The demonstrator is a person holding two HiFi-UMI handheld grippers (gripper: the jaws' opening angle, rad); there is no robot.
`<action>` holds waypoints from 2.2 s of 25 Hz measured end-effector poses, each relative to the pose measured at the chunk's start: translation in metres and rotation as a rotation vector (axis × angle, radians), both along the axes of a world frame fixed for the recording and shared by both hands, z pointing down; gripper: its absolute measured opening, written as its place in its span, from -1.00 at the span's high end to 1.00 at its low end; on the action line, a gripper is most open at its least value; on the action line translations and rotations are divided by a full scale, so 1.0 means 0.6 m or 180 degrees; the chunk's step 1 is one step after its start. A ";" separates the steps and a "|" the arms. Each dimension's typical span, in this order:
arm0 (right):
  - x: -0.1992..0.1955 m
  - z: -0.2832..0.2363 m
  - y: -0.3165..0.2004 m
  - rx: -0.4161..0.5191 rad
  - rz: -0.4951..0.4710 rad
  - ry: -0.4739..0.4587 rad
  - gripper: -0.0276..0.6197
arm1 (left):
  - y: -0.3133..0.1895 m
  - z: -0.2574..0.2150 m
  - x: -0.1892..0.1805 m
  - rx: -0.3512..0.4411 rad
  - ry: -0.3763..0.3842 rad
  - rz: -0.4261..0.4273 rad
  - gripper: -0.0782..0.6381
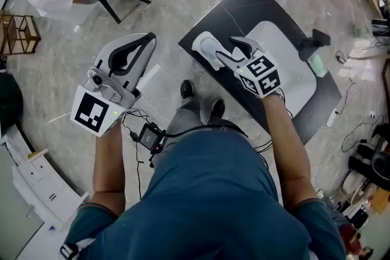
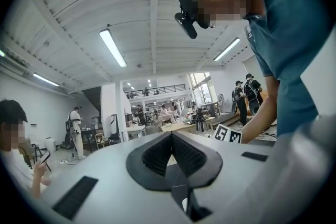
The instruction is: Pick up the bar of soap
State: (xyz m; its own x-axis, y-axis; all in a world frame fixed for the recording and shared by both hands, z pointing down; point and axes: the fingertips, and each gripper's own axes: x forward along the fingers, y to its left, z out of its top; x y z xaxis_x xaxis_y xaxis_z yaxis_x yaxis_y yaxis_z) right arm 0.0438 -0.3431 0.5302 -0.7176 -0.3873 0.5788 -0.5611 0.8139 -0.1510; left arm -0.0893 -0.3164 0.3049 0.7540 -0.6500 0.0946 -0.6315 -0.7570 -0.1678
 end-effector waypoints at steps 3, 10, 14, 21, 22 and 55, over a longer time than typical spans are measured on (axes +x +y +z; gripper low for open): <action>-0.011 0.034 -0.003 -0.0066 -0.0084 0.0161 0.17 | -0.006 0.007 -0.005 -0.0044 0.0014 0.0000 0.78; -0.031 0.106 -0.008 -0.0240 -0.0223 0.0434 0.10 | -0.021 0.022 -0.017 -0.0112 0.0037 -0.0019 0.78; -0.040 0.137 -0.009 -0.0301 -0.0278 0.0564 0.08 | -0.029 0.027 -0.027 -0.0147 0.0048 -0.0034 0.78; -0.047 0.186 -0.007 -0.0353 -0.0393 0.0792 0.08 | -0.040 0.041 -0.037 -0.0206 0.0056 -0.0044 0.78; -0.047 0.191 -0.007 -0.0358 -0.0403 0.0833 0.08 | -0.041 0.042 -0.038 -0.0211 0.0058 -0.0044 0.78; -0.038 0.210 -0.015 -0.0063 -0.0458 0.1107 0.11 | -0.036 0.047 -0.050 -0.0208 0.0115 -0.0060 0.78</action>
